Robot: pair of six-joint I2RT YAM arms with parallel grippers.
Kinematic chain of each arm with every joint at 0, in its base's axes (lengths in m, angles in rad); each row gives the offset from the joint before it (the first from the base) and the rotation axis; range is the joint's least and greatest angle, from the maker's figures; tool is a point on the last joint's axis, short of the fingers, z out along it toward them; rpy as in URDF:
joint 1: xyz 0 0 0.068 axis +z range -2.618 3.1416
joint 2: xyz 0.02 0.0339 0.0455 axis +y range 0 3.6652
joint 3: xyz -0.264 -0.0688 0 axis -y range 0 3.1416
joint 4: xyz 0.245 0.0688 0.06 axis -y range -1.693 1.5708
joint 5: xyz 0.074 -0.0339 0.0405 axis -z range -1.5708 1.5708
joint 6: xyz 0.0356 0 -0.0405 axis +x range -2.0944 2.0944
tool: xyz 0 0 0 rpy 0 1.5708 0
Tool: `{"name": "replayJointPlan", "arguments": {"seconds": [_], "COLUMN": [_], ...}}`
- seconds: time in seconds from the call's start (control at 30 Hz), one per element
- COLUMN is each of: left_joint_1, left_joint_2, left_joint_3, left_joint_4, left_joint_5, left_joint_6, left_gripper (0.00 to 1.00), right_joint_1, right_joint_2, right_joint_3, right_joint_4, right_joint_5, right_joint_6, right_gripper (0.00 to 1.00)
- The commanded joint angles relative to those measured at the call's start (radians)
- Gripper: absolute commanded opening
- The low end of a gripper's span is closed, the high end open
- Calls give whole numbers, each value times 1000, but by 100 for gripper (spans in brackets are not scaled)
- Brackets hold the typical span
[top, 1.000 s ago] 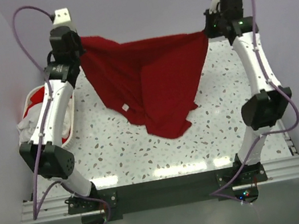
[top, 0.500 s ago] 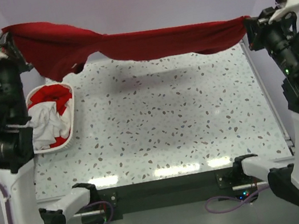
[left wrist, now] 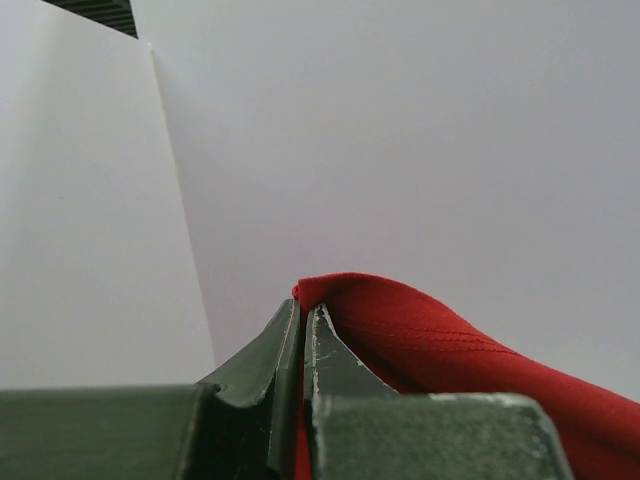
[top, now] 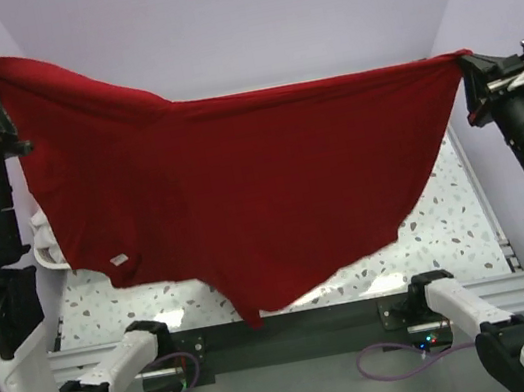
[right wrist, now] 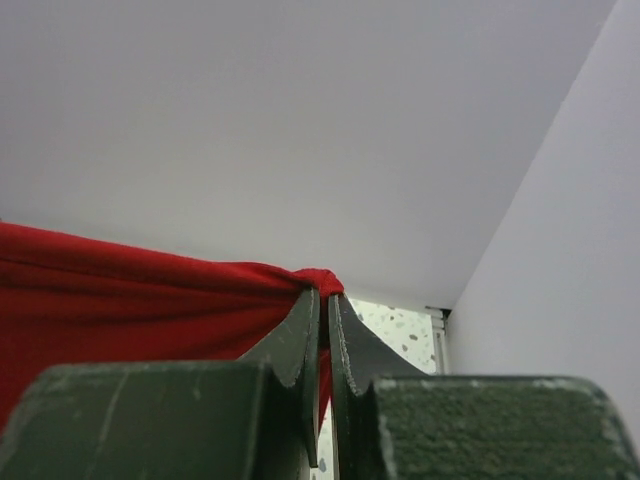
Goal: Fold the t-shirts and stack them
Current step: Flatten the tshirt out
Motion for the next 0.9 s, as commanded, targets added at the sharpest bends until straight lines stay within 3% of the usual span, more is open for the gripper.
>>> {"name": "replayJointPlan", "arguments": {"seconds": [0.0,0.27,0.4,0.6,0.73,0.87], "left_joint_1": [6,6,8,8,8,11], "left_joint_2": [107,326,550,831,968,1045], "left_joint_3": [-68,-399,-464,-482,-441,-406], "left_joint_4": [25,267,381,530,559,582], "left_joint_5": [7,65,67,96,103,107], "left_joint_6": [72,36,22,0,0,5], "left_gripper": [0,0,0,0,0,0], "right_joint_1": [-3,-1,-3,-4,-6,-15], "right_joint_2": [70,234,390,656,868,975], "right_joint_3": [-107,-530,-673,-713,-648,-592], "right_joint_4": [24,282,508,714,731,753], "right_joint_5": [30,124,208,266,265,260], "right_joint_6": [-38,-60,-65,-100,-135,-144], "right_gripper": [0,0,0,0,0,0]}}
